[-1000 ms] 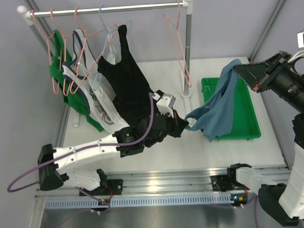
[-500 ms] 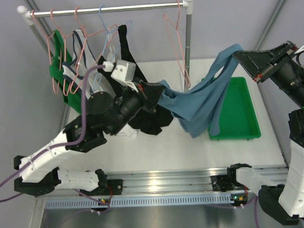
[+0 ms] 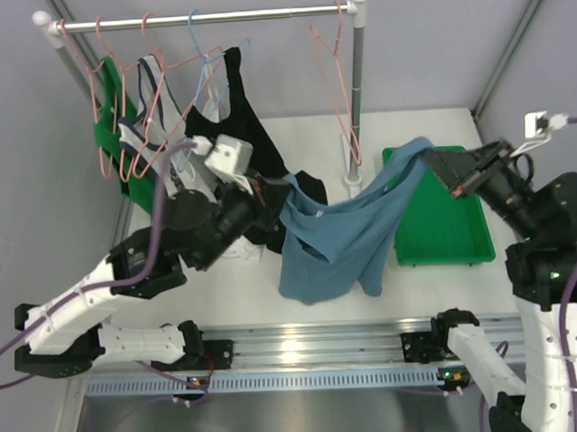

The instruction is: Place the tank top on the hanger

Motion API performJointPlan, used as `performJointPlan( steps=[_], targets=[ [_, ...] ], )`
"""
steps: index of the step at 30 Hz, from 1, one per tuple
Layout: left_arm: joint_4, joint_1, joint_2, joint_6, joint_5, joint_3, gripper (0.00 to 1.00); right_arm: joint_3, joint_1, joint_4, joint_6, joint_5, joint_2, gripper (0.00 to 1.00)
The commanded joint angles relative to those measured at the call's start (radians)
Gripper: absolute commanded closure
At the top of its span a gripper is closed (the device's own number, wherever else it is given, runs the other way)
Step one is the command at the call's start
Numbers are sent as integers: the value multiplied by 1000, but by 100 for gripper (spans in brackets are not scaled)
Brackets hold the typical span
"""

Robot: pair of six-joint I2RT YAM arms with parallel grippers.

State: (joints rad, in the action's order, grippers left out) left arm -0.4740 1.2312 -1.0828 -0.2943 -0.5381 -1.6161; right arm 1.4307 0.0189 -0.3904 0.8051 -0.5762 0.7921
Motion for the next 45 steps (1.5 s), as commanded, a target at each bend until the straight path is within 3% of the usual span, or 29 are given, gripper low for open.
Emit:
performJointPlan(
  steps=[1,7,12,16,20,25,29,30,35,41,45],
  targets=[
    [-71,-4,27,-127,29,254,100,-325,22,58,45,28,-128,100],
    [72,-59,55,-371,252,713,100,-837,159,-7,81,214,-368,100],
    [167,-116,-3,-448,365,864,100,-1056,400,-74,172,455,-516,100],
    [215,-191,-29,-448,446,920,100,-1147,538,-64,242,564,-479,100],
    [236,-257,-51,-419,497,937,100,-1145,703,-67,279,760,-401,100],
    [242,-323,-97,-390,575,929,100,-1141,766,-16,298,819,-263,99],
    [235,-337,-117,-381,590,921,100,-1116,785,12,270,828,-183,84],
    [233,-337,-117,-381,590,918,100,-1107,786,7,258,832,-180,76],
    [219,-338,-98,-384,581,911,98,-1014,790,-44,180,852,-180,60],
    [178,-338,-98,-378,583,889,85,-923,790,-116,132,828,-183,51],
    [124,-338,-89,-362,581,855,67,-888,791,-175,117,837,-188,44]
  ],
)
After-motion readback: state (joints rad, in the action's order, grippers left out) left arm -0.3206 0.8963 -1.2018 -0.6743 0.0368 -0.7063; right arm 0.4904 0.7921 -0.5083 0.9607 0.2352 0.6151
